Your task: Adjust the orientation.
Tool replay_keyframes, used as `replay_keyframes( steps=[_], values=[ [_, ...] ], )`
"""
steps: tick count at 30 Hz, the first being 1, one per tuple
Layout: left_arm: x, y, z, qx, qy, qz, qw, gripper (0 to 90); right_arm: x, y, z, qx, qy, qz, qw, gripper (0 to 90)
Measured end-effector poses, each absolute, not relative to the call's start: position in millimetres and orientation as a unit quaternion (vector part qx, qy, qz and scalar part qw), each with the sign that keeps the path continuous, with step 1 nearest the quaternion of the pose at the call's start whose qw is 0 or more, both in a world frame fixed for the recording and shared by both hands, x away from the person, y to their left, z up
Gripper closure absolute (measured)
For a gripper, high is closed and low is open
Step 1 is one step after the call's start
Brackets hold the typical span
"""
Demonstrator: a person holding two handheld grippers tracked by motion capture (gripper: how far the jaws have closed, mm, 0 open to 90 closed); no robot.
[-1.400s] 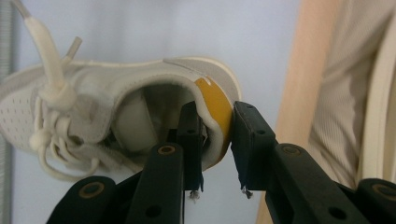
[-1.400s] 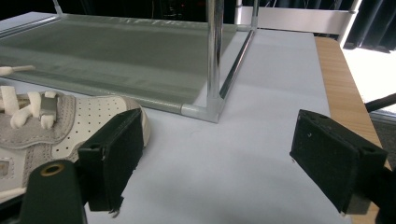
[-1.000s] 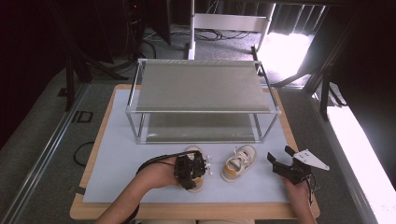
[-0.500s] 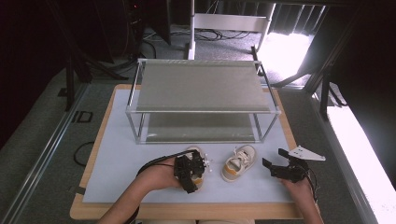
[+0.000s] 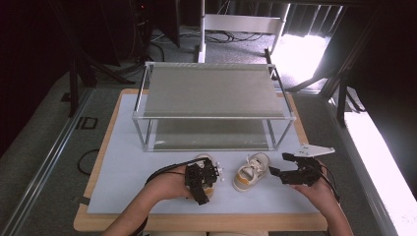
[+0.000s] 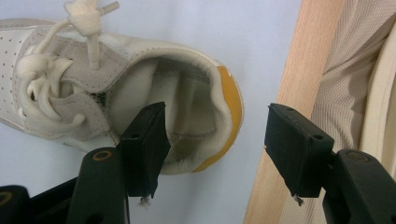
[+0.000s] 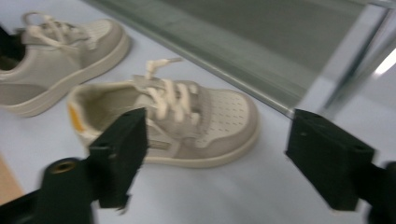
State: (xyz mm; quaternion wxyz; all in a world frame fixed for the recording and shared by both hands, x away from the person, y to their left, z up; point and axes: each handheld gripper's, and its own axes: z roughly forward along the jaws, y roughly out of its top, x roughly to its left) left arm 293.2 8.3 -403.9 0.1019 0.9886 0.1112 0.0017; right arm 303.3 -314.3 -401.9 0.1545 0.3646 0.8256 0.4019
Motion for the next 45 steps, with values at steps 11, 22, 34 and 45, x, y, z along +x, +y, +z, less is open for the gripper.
replay_keyframes(
  steps=[11, 22, 34, 45],
  values=[
    [294, 7, -404, 0.989, 0.115, -0.002, 0.095, 38.7, 311, -285, -382, 0.329, 0.867, 0.358, 0.105, 27.8],
    [294, 6, -403, 0.989, 0.112, -0.002, 0.093, 39.1, 322, -246, -372, 0.293, 0.914, 0.281, 0.034, 39.2],
    [294, 7, -403, 0.989, 0.113, -0.001, 0.093, 39.8, 333, -203, -386, 0.286, 0.932, 0.22, -0.021, 57.8],
    [294, 7, -405, 0.989, 0.116, -0.002, 0.095, 39.9, 335, -177, -407, 0.257, 0.954, 0.151, -0.025, 69.5]
  ],
)
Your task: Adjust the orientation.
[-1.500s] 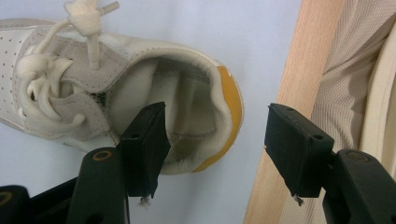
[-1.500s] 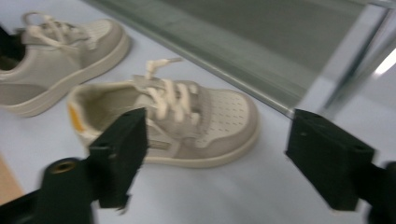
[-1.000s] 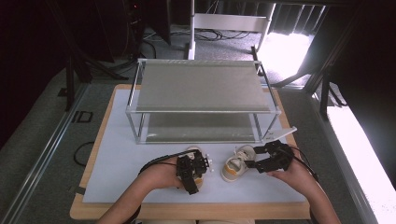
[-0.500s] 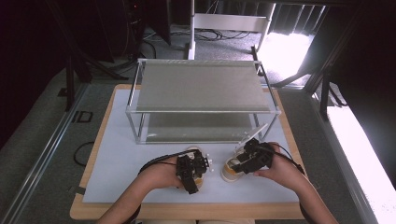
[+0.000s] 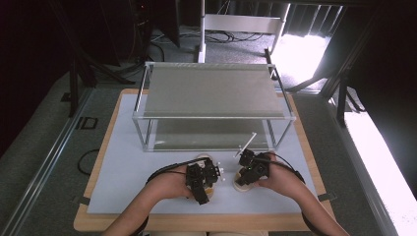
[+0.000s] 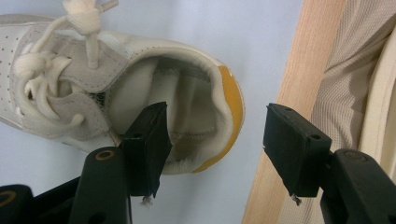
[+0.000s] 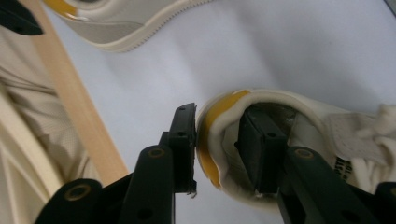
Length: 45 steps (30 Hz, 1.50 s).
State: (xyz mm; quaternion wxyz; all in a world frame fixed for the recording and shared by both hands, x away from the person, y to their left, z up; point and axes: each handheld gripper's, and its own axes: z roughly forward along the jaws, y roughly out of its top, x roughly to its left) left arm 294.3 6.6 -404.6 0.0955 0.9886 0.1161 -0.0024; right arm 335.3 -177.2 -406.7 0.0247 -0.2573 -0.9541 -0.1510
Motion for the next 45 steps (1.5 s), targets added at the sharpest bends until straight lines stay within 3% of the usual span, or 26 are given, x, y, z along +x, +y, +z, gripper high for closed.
replay_keyframes(
  steps=[5, 18, 25, 28, 30, 33, 40, 45],
  values=[
    [295, 8, -404, 0.988, 0.12, -0.005, 0.099, 40.6, 331, -177, -403, -0.218, -0.966, -0.139, 0.02, 74.3],
    [294, 8, -403, 0.988, 0.121, -0.002, 0.098, 41.3, 303, -170, -390, -0.033, -0.991, -0.13, -0.007, 74.7],
    [294, 7, -404, 0.987, 0.123, 0.001, 0.102, 41.4, 293, -169, -398, 0.009, -0.994, -0.105, -0.005, 74.2],
    [294, 7, -405, 0.988, 0.12, 0.001, 0.098, 41.4, 293, -171, -403, -0.011, -0.994, -0.112, 0.013, 72.4],
    [294, 6, -405, 0.988, 0.12, 0.0, 0.098, 41.4, 295, -173, -401, -0.033, -0.992, -0.12, 0.011, 64.6],
    [297, 6, -405, 0.986, 0.134, -0.01, 0.103, 41.8, 296, -176, -398, -0.055, -0.99, -0.132, 0.015, 62.2],
    [300, 0, -409, 0.986, 0.133, 0.001, 0.096, 48.0, 299, -173, -398, -0.093, -0.985, -0.141, 0.029, 62.9],
    [300, 3, -411, 0.985, 0.126, -0.028, 0.113, 63.8, 297, -171, -403, -0.079, -0.988, -0.131, 0.031, 71.2]
  ],
)
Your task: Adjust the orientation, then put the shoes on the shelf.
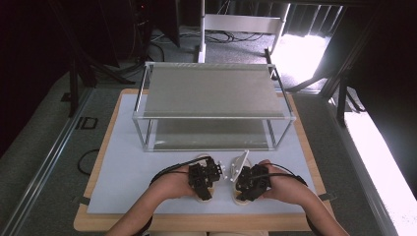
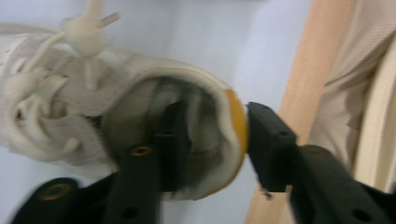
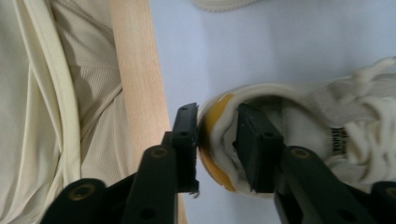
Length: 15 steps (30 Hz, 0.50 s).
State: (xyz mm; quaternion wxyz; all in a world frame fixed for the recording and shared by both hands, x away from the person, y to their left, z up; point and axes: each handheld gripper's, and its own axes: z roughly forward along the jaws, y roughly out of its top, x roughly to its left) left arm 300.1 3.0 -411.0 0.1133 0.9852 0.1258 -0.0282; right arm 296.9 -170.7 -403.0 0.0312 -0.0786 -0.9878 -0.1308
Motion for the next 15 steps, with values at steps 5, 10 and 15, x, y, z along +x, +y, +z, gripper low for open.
replay_keyframes(
  steps=[5, 10, 15],
  values=[
    [298.8, 5.2, -412.8, 0.984, 0.124, -0.028, 0.126, 67.4, 296.2, -174.8, -404.5, -0.073, -0.987, -0.138, 0.033, 72.4],
    [296.0, 2.1, -411.5, 0.985, 0.109, -0.024, 0.133, 70.1, 292.1, -175.0, -403.1, -0.052, -0.989, -0.136, 0.016, 74.0],
    [297.9, 1.0, -409.1, 0.985, 0.098, -0.02, 0.138, 74.0, 294.3, -178.8, -399.6, -0.041, -0.989, -0.145, 0.004, 74.1]
  ],
)
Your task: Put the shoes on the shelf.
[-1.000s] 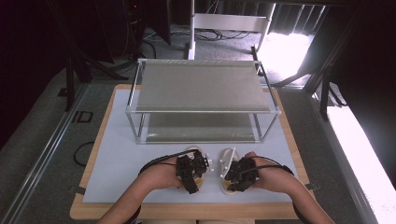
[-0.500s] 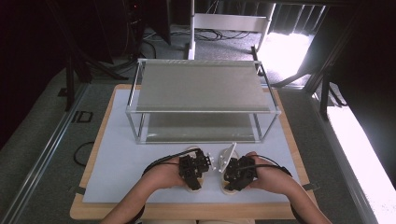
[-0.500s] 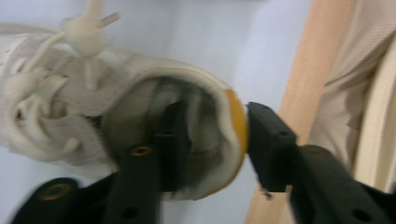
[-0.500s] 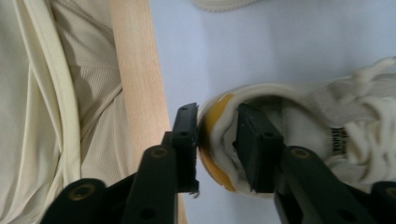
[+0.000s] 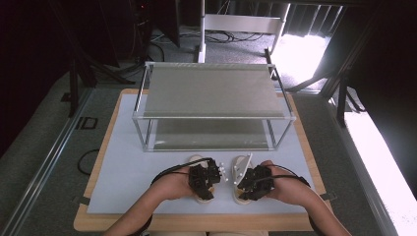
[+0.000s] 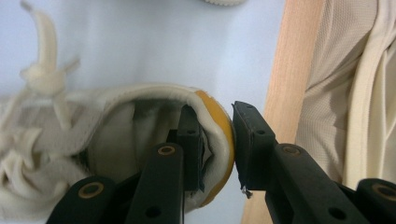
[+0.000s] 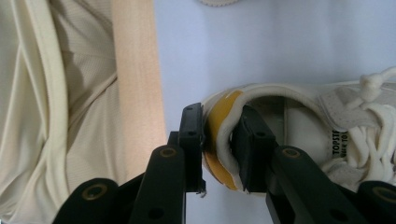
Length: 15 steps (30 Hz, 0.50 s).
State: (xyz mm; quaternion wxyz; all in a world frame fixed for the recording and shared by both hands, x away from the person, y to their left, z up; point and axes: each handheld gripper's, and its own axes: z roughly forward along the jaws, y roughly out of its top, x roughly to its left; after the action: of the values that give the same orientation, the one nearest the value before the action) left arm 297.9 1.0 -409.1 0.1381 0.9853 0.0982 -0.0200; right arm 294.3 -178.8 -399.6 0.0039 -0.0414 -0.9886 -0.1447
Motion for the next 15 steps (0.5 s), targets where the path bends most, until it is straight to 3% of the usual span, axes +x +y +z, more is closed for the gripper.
replay_keyframes(
  steps=[7, 15],
  values=[
    [307, 1, -401, 0.978, 0.088, 0.026, 0.19, 75.2, 303, -185, -389, -0.044, -0.985, -0.163, -0.032, 74.2],
    [319, -1, -399, 0.971, -0.009, 0.059, 0.231, 75.2, 315, -193, -389, -0.052, -0.983, -0.168, -0.051, 74.2]
  ],
)
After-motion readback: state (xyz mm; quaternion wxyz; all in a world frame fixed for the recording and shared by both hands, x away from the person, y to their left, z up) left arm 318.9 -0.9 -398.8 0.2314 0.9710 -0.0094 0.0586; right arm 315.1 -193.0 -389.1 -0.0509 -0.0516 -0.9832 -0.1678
